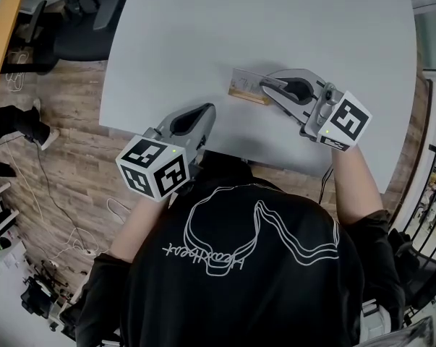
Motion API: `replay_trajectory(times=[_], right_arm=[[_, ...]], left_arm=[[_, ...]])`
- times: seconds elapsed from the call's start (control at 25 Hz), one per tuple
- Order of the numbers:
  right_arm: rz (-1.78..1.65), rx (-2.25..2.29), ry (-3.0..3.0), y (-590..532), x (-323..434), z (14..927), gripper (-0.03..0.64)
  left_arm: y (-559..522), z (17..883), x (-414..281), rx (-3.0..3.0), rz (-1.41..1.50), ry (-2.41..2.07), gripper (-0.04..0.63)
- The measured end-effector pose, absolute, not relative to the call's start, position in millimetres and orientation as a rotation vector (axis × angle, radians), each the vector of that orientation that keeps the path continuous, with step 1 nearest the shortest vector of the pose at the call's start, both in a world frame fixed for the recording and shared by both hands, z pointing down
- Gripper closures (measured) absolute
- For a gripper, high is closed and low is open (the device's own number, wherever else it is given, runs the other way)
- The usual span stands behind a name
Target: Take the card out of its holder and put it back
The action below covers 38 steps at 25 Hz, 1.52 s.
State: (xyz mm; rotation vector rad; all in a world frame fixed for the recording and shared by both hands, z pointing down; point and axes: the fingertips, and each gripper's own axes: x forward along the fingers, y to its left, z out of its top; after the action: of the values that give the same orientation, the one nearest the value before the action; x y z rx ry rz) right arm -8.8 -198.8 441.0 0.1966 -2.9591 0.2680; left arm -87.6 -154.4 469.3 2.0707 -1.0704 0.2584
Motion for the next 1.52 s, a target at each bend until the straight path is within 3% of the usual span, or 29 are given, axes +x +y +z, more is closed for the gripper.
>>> replay_trajectory(times=[0.76,0.96,1.16,1.36,1.52], right_arm=[[0.288,0.199,-2.901,-193,-11,467,0.587],[0.351,0.260,-2.925,-197,-6,464,0.464],[0.427,0.441,-2.986,-201,11,445,0.385],[0.516,0.693,-3.011,-188,36,418,0.395],[0.441,0.797,-2.965,-162,55,394,0.484]], left_arm=[[-149,477,-90,2.048,0.265,-1.073,0.581],[-143,475,-85,2.051,0.250,-1.084,0.581],[-132,465,-84,2.075,0.217,-1.104,0.581],[-110,448,-83,2.114,0.176,-1.108,0.581],[-94,425,-71,2.175,0.142,-1.112,0.581]])
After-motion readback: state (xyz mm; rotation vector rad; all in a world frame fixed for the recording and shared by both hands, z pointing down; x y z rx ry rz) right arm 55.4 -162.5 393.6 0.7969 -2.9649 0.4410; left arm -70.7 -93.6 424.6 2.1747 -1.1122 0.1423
